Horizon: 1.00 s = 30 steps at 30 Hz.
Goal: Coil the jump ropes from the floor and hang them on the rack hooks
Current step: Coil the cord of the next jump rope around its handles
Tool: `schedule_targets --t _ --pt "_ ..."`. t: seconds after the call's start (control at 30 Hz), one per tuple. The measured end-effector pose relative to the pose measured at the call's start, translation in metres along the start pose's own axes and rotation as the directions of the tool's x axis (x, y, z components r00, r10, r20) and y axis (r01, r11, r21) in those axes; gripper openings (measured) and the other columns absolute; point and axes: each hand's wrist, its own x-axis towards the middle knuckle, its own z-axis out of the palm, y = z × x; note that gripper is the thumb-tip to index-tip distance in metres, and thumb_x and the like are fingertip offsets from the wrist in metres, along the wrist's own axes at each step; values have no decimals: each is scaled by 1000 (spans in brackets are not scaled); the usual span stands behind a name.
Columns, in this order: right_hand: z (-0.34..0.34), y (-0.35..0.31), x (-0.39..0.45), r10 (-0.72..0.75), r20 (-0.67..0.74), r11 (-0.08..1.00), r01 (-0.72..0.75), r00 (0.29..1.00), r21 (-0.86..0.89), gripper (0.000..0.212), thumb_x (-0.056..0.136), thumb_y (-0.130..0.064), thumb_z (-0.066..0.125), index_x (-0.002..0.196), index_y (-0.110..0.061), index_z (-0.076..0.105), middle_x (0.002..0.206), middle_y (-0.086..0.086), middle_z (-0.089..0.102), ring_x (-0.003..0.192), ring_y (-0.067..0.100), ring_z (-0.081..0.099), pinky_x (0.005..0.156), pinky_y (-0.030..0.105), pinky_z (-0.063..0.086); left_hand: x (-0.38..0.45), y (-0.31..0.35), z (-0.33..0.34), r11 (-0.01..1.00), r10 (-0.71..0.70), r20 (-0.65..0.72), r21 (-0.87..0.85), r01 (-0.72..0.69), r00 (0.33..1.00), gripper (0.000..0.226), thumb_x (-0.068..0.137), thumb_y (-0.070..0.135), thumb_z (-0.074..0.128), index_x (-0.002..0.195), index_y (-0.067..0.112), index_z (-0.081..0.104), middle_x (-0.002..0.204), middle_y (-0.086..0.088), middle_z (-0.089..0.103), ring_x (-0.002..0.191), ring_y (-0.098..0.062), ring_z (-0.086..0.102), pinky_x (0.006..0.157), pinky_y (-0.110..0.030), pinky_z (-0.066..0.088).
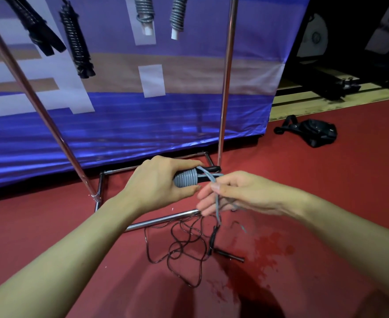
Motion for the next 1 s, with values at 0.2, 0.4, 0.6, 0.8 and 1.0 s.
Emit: schedule_targets --t 0.2,0.4,0.6,0.8,1.0 --pt "-2 -21 -13 -288 -256 674 6 923 -739 31 102 -43 58 76 -30 69 62 -11 72 54 9 69 59 26 54 0 -10 7 999 -25 7 -44 25 1000 62 78 70 68 136 52 59 130 25 68 115 -7 68 94 -36 57" --pt "-1 -29 -15 -466 -260 208 -181 846 -961 40 102 -58 43 91 -29 68 71 4 61 76 37 63 62 37 42 3 -8 7 998 -58 -55 -5 58 997 59 80 70 69 135 52 60 121 20 73 110 -15 70 90 -39 57" --pt "27 -25 -8 -653 -146 -128 -298 743 -946 32 97 -40 48 75 -23 65 50 2 60 39 29 58 49 28 18 6 -7 -4 937 -177 -16 -308 163 984 45 82 56 79 125 45 70 115 25 73 99 8 66 87 -18 51" --pt "23 -18 -6 -546 -187 103 -157 816 -982 21 104 -36 42 102 -21 56 82 7 70 73 40 67 56 38 38 5 -5 -10 687 -239 179 -664 297 954 30 82 39 86 110 38 76 65 14 60 51 -10 45 45 -22 39" --pt "30 -9 -1 -462 -199 462 42 864 -886 32 96 -6 51 113 -30 38 101 -11 55 79 17 68 72 40 55 1 2 -20 610 -145 262 -736 294 954 17 96 44 69 102 28 70 82 1 63 59 -18 48 48 -24 35"
